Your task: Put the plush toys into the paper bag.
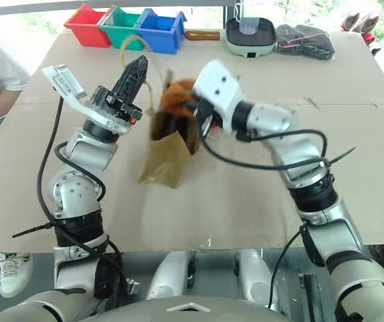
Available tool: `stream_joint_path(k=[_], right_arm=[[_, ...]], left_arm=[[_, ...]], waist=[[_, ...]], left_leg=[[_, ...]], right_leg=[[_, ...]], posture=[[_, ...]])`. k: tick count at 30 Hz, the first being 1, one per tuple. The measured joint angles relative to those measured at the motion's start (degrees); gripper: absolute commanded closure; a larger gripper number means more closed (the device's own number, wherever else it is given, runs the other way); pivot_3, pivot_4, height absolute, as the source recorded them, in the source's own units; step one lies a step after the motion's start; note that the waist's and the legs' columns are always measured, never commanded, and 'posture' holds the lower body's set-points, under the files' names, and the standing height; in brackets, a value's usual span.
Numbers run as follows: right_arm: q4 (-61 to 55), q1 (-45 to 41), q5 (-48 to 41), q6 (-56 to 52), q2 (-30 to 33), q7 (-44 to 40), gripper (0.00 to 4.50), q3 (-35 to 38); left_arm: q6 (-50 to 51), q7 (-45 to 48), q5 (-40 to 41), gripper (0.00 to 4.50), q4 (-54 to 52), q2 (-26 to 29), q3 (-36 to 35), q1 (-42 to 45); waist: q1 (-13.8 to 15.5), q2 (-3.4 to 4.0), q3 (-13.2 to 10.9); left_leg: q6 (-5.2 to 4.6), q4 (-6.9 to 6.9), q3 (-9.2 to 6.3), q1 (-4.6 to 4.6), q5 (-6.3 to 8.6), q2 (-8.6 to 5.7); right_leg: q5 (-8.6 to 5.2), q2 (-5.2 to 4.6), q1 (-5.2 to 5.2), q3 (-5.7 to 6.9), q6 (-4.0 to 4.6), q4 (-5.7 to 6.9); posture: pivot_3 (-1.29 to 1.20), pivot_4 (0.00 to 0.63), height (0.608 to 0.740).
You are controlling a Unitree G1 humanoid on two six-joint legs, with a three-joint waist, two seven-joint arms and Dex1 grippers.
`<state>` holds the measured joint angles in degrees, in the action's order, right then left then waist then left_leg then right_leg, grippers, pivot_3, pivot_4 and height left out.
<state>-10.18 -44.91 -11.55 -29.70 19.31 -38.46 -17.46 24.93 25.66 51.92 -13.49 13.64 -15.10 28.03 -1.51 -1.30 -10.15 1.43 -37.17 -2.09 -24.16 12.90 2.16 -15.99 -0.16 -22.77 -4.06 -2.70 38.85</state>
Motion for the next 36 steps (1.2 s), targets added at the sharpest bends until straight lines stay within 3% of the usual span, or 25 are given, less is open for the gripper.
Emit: stream_joint_path(k=[4,9,14,15,19,23,28,33,36], right_arm=[[-3.93,4.54,0.91,0.65,1.97,-2.85,4.49,-3.13],[-3.12,4.05,2.37,3.03,4.05,-6.38,4.49,-3.78],[5.9,-2.32,7.2,10.64,2.29,-10.56,4.49,-8.68],[12.16,-4.98,9.06,14.67,0.14,-11.82,4.49,-10.56],[25.33,-9.42,10.58,22.04,-5.3,-16.69,3.02,-13.34],[29.62,-10.05,11.43,26.31,-4.67,-19.2,1.04,-13.06],[24.28,-8.74,10.16,23.36,1.1,-20.16,1.04,-7.02],[14.93,-6.44,-0.22,10.61,2.07,-20.81,1.04,2.01],[15.1,-8.08,-2.51,6.88,3.4,-18.6,1.04,7.64]], left_arm=[[-0.94,-2.64,0.02,4.5,-0.38,-4.2,0.02,-0.3],[-1.85,-3.58,0.05,4.5,-1.59,-6.09,0.13,-1.58],[-2.18,-2.69,1.04,4.5,-1.72,-8.38,1.53,-2.77],[-2.11,-1.86,2.17,4.5,-1.86,-9.0,2.06,-3.42],[-1.98,-0.35,2.51,4.5,-1.97,-9.59,3.5,-4.81],[-2.0,0.88,2.57,4.5,-2.17,-5.72,1.44,-7.46],[-2.0,1.42,4.82,4.5,-2.18,-1.49,-3.89,-8.58],[-0.34,2.85,9.99,4.5,-2.18,2.06,-7.18,-8.79],[-0.48,2.97,10.88,4.5,-2.18,2.98,-9.27,-9.0]], waist=[[0.37,-0.01,0.01],[0.32,-0.01,0.01],[-0.14,-0.01,0.01],[-0.43,-0.02,0.02],[-0.75,-0.02,0.01],[-0.51,0.0,0.0],[-0.21,0.0,0.0],[-0.58,0.01,-0.02],[-0.55,0.01,-0.01]], left_leg=[[0.0,-0.01,-0.07,0.04,0.0,0.01],[0.0,-0.02,-0.06,0.1,0.0,0.02],[0.0,-0.01,-0.02,0.14,0.0,0.02],[0.0,-0.01,0.0,0.19,0.0,0.02],[0.01,0.04,-0.03,0.2,-0.01,0.03],[0.01,0.05,-0.04,0.15,-0.01,0.04],[0.0,0.02,-0.05,0.16,0.0,0.03],[0.0,0.04,-0.07,0.16,0.0,0.05],[0.0,0.03,-0.05,0.17,0.0,0.04]], right_leg=[[0.0,0.03,0.03,0.05,0.0,0.02],[0.0,0.08,0.05,0.04,0.0,0.05],[0.0,0.08,0.07,0.01,0.0,0.05],[0.0,0.08,0.1,0.0,0.0,0.05],[0.0,0.08,0.1,0.02,0.01,0.06],[0.0,0.04,0.08,0.03,0.02,0.02],[0.0,0.02,0.1,0.04,0.01,0.04],[0.0,0.04,0.09,0.05,0.02,0.07],[0.0,0.03,0.1,0.06,0.02,0.06]], posture=[[0.0,0.15,0.74],[0.0,0.15,0.74],[0.0,0.15,0.74],[0.0,0.15,0.74],[0.0,0.15,0.74],[0.0,0.15,0.74],[0.0,0.15,0.74],[0.0,0.15,0.74],[0.0,0.15,0.74]])
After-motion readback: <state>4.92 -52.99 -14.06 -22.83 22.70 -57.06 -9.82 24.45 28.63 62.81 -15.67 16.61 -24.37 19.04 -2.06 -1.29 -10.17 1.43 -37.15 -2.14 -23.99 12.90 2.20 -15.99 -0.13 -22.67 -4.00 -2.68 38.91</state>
